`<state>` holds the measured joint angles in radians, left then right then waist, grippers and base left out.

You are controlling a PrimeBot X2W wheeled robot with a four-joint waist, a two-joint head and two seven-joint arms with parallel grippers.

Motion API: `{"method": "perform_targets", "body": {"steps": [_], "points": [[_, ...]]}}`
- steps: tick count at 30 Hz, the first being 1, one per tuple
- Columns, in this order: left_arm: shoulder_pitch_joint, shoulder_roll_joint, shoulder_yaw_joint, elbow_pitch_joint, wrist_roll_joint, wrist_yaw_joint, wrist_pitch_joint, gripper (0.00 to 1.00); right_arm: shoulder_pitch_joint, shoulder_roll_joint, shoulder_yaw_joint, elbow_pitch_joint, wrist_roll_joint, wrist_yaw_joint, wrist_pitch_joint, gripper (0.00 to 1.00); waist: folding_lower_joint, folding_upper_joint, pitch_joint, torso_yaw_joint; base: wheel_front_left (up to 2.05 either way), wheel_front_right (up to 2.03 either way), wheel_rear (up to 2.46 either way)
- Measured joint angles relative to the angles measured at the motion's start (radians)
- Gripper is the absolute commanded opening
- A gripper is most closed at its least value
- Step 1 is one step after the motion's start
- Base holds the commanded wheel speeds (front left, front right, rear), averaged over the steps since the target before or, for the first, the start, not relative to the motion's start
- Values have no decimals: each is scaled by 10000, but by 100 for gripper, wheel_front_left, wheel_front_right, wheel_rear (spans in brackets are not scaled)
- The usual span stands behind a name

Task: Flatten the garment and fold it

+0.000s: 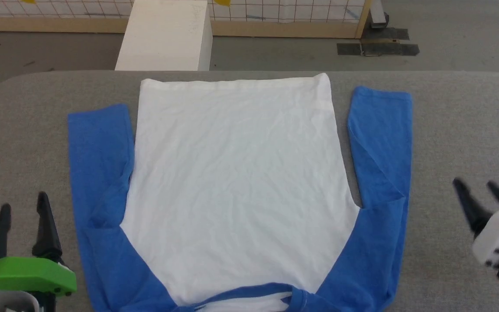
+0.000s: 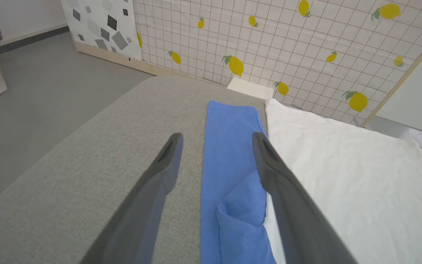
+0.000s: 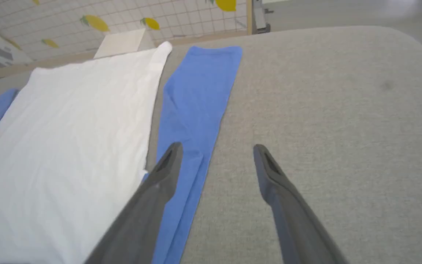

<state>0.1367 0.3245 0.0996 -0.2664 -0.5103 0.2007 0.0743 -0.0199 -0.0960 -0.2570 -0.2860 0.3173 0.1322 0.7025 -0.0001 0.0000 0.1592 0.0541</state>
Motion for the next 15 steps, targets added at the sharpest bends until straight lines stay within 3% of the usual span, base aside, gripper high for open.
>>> {"method": "perform_targets", "body": {"steps": [4,6,15], "points": [[-504,-82,-184,460,777,-497,-2420,100,-2240,-69,-487,1273,-1099,0,-589,100,0,0,403,-71,0,0,0],[-747,-142,-253,727,1012,-675,-2982,100,-3247,-92,-522,2088,-1446,0,-593,100,0,0,655,-80,0,0,0],[-2076,-1057,-29,748,1768,-1494,-3285,100,-7122,-495,-593,5141,-3593,0,575,100,1,0,2159,145,0,0,0]]}}
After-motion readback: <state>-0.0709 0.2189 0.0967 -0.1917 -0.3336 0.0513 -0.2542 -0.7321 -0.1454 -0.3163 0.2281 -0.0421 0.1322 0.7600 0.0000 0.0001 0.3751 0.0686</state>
